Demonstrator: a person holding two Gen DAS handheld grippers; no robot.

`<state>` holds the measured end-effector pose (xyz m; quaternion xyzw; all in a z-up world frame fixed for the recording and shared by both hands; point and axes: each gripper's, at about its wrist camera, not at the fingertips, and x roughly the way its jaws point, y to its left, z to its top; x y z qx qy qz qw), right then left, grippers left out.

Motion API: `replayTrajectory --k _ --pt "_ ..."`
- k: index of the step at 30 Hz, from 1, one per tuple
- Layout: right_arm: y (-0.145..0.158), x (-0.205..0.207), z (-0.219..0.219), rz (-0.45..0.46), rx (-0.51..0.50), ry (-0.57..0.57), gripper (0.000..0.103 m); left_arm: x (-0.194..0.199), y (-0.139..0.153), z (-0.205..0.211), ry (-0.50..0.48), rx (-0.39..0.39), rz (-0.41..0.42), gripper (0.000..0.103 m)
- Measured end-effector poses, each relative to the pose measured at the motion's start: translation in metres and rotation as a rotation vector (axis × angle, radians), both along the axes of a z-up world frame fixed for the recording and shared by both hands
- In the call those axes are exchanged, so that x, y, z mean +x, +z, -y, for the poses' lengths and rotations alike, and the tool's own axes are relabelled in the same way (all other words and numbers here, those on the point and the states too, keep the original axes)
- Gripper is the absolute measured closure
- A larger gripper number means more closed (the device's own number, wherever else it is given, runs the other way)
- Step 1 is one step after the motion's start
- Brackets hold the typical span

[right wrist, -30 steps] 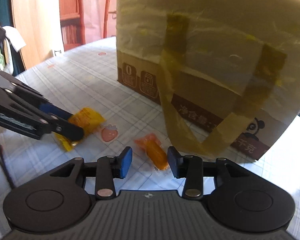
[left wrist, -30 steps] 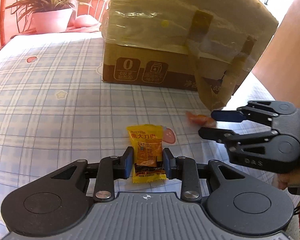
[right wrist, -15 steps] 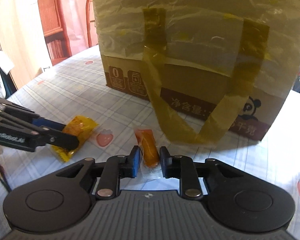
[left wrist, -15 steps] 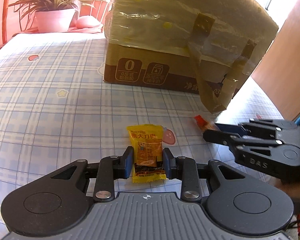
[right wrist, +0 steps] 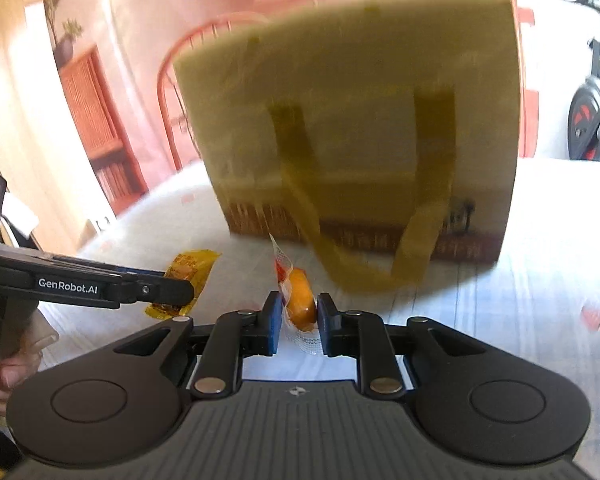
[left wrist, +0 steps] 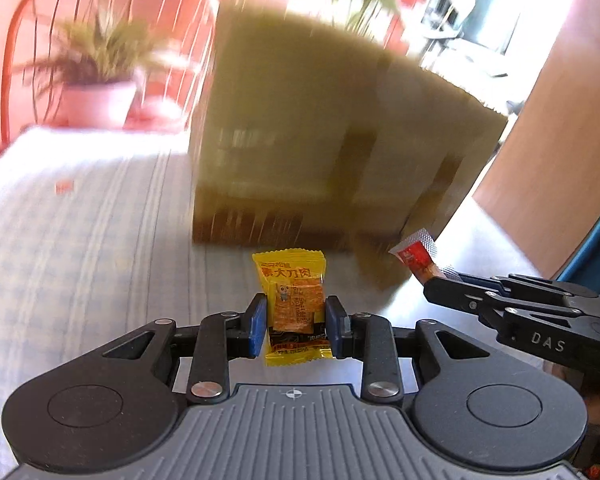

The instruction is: Organize snacks

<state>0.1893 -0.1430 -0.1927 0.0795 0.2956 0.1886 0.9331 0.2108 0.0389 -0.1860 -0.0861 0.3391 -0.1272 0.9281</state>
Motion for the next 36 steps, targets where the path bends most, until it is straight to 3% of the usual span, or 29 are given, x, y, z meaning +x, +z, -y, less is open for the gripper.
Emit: replayTrajectory --k 7,11,17,25,27,29,31,34,36 --pt "0.068 0.007 0.008 0.185 0.030 -0.033 0.083 0.003 0.088 0.000 -0.039 -0.013 0.212 0.071" --pt "0.104 0.019 0.014 0.250 0.052 -0.043 0.083 0.022 0.128 0.003 -0.060 -0.008 0.279 0.071" --pt "0.140 0.062 0.020 0.263 0.037 -0.085 0.083 0.075 0.161 0.017 -0.076 -0.001 0.267 0.070" --pt "0.139 0.130 0.016 0.142 -0.033 -0.167 0.083 0.150 0.145 0.033 -0.057 0.125 0.183 0.069" --pt "0.134 0.138 0.011 0.117 -0.068 -0.172 0.082 0.156 0.143 0.034 -0.052 0.141 0.179 0.059" --pt "0.129 0.141 0.010 0.104 -0.082 -0.181 0.081 0.155 0.144 0.032 -0.056 0.139 0.184 0.035" --pt "0.126 0.143 0.013 0.093 -0.079 -0.188 0.081 0.148 0.146 0.029 -0.059 0.146 0.190 0.026" --pt "0.126 0.140 0.014 0.089 -0.096 -0.198 0.072 0.141 0.150 0.026 -0.052 0.160 0.188 0.017" --pt "0.131 0.135 0.015 0.101 -0.104 -0.210 0.057 0.134 0.155 0.023 -0.059 0.154 0.201 0.013"
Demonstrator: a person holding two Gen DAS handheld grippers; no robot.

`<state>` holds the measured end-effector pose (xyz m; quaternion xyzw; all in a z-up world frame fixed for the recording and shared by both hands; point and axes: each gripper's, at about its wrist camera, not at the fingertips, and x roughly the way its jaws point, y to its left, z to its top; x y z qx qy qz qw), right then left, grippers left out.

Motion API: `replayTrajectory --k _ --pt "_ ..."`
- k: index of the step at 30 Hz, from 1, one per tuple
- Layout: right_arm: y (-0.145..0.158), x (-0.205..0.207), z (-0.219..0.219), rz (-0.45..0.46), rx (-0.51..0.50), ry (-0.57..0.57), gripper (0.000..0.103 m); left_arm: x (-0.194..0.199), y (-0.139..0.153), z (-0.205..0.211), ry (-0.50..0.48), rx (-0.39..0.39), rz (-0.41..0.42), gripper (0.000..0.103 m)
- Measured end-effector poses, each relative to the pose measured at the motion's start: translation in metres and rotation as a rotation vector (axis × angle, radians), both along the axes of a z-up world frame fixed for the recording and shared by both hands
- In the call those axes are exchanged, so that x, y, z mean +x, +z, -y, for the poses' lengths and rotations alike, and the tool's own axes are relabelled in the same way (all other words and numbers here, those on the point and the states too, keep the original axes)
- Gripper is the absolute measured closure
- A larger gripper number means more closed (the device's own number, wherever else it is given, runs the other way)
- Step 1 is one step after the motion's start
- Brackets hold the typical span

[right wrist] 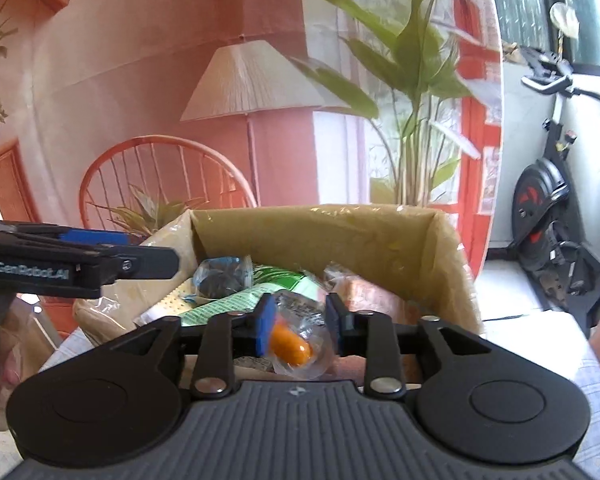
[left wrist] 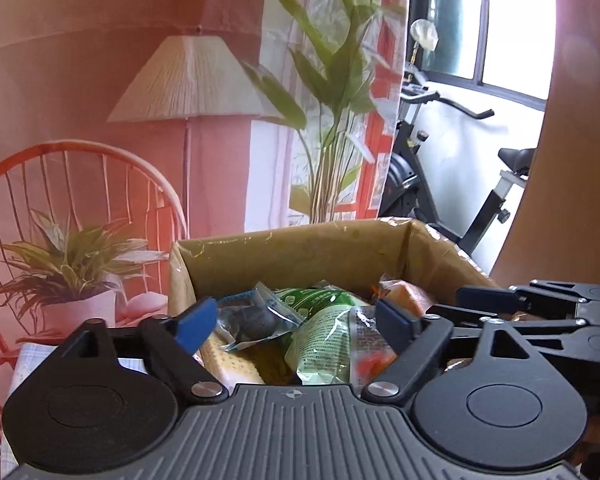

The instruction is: Organize snacks

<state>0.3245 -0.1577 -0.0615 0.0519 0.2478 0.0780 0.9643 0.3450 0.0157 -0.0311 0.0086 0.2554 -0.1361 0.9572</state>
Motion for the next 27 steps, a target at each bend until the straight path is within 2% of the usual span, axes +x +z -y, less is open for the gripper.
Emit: replayTrajectory --k 1,3,4,6,9,13,16,21,27 --pt "0.004 -0.004 0.001 0.008 0.004 -0.005 0.051 -0.004 0.003 -0.001 -0.002 -0.002 0.008 0.012" --pt "0.013 -0.012 0.002 0.030 0.005 -0.014 0.030 -0.013 0.011 -0.003 0.003 0.002 0.018 0.011" --pt "0.017 -0.017 0.003 0.042 0.002 -0.016 0.026 -0.018 0.015 -0.003 0.010 0.005 0.024 0.011" --pt "0.028 -0.027 0.003 0.066 -0.004 -0.019 0.010 -0.032 0.025 -0.003 0.034 0.024 0.055 0.010" --pt "0.045 -0.043 0.003 0.104 0.005 -0.023 0.000 -0.056 0.042 0.000 0.078 0.064 0.120 0.008" --pt "0.067 -0.064 0.003 0.123 0.026 -0.030 0.000 -0.086 0.063 0.004 0.137 0.108 0.197 0.007" --pt "0.082 -0.085 0.000 0.144 0.020 -0.037 0.000 -0.108 0.079 0.002 0.138 0.087 0.231 0.006" --pt "0.099 -0.114 -0.003 0.161 0.003 -0.086 0.000 -0.137 0.096 -0.003 0.111 0.019 0.229 0.006" --pt "0.106 -0.139 0.001 0.167 0.023 -0.100 0.000 -0.159 0.095 -0.004 0.116 0.012 0.200 0.006"
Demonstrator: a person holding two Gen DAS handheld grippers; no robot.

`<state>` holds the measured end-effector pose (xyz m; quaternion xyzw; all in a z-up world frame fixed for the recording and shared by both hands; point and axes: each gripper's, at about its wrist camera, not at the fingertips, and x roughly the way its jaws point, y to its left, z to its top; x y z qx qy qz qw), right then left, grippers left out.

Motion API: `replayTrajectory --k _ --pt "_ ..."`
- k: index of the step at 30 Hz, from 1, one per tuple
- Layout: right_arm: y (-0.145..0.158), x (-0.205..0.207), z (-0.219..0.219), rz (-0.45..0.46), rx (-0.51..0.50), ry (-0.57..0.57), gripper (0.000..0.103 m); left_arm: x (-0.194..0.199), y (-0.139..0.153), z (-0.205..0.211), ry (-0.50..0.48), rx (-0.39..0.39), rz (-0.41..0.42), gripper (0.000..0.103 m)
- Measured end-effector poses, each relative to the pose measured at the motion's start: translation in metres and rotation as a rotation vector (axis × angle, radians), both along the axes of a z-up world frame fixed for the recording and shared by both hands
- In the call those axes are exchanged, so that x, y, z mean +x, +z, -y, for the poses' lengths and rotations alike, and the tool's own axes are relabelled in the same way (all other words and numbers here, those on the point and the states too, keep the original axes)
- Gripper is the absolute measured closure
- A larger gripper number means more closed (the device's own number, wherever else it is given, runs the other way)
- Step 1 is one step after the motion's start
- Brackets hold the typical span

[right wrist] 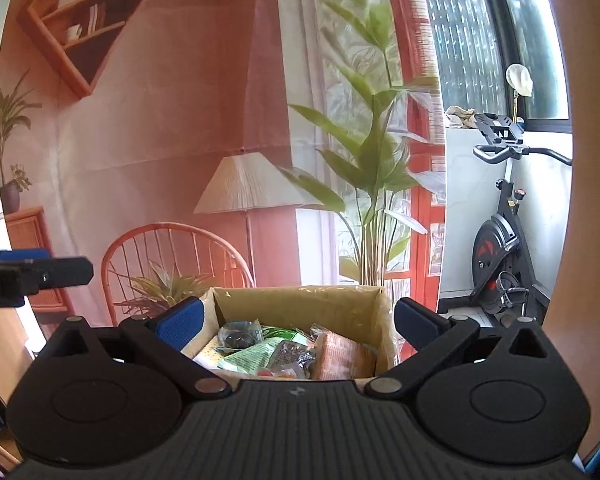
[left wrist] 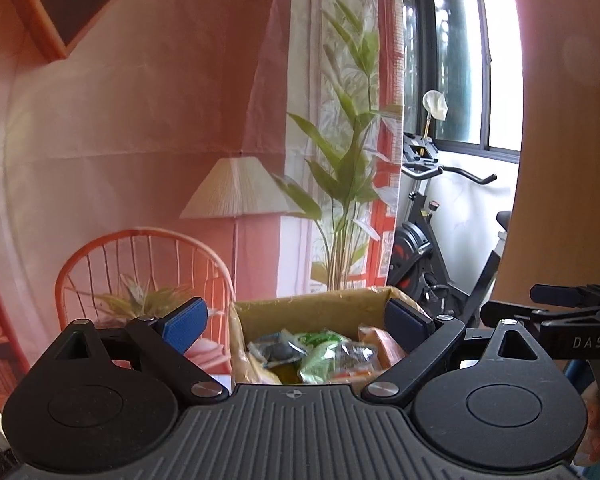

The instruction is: Organize snacks

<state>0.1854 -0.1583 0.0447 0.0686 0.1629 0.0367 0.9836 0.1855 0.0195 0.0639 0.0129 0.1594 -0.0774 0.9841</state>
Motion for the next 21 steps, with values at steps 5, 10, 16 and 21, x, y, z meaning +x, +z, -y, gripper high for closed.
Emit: replayTrajectory --k 5,10,16,21 --pt "0.001 -0.012 0.001 -0.009 0.004 -0.008 0.000 -0.001 -0.008 -0.004 0.025 -0.014 -0.028 0.006" --pt "0.000 -0.015 0.002 -0.014 0.011 -0.016 0.000 -0.001 -0.013 -0.008 0.044 -0.017 -0.048 0.006" --pt "-0.001 -0.015 0.001 -0.018 0.017 -0.017 0.000 -0.003 -0.011 -0.012 0.066 -0.021 -0.048 0.006" --pt "0.001 -0.015 -0.001 -0.014 0.015 -0.011 0.000 -0.004 -0.011 -0.013 0.069 -0.028 -0.047 0.006"
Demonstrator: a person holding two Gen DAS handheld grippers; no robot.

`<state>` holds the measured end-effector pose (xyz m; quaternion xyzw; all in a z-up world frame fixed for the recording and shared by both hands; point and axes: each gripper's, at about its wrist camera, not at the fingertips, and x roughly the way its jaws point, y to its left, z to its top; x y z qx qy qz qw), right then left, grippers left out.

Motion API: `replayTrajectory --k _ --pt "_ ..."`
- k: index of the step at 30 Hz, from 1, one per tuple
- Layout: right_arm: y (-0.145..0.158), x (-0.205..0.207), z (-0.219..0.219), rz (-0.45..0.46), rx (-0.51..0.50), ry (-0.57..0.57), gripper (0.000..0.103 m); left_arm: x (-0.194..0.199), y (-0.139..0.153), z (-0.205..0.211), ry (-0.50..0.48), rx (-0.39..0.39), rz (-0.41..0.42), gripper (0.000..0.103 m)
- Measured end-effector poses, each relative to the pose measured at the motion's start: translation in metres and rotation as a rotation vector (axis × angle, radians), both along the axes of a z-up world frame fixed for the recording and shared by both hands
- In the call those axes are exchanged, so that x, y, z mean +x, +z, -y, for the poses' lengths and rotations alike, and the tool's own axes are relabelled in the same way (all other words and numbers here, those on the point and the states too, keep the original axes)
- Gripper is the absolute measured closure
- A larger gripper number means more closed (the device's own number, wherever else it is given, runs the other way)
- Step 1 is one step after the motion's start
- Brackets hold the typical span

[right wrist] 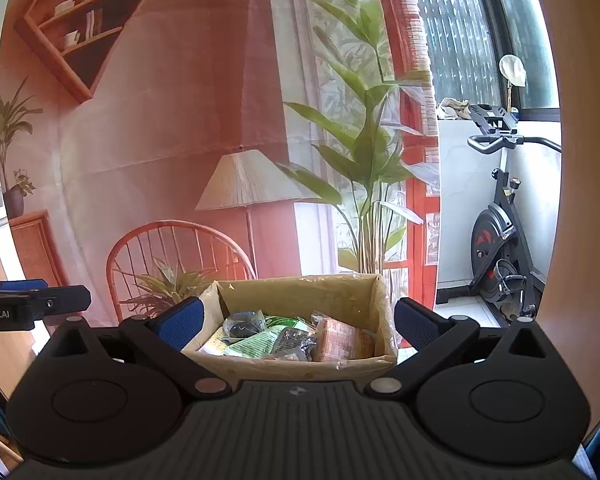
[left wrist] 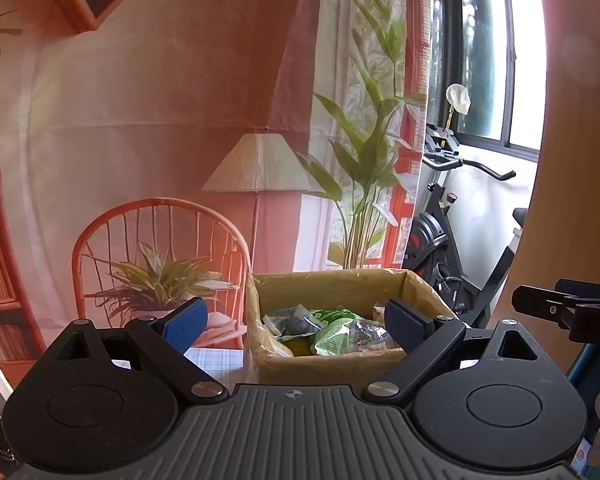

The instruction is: Organize snacks

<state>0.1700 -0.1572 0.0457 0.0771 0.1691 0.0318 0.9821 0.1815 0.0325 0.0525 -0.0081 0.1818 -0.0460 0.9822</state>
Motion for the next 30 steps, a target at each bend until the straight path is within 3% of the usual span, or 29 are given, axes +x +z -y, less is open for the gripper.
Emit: replayTrajectory --k 30 --pt "0.0042 -0.0020 -0.0045 0.011 0.005 0.005 0.000 -0.0086 0.0049 0.0005 0.026 -0.010 0.017 0.006"
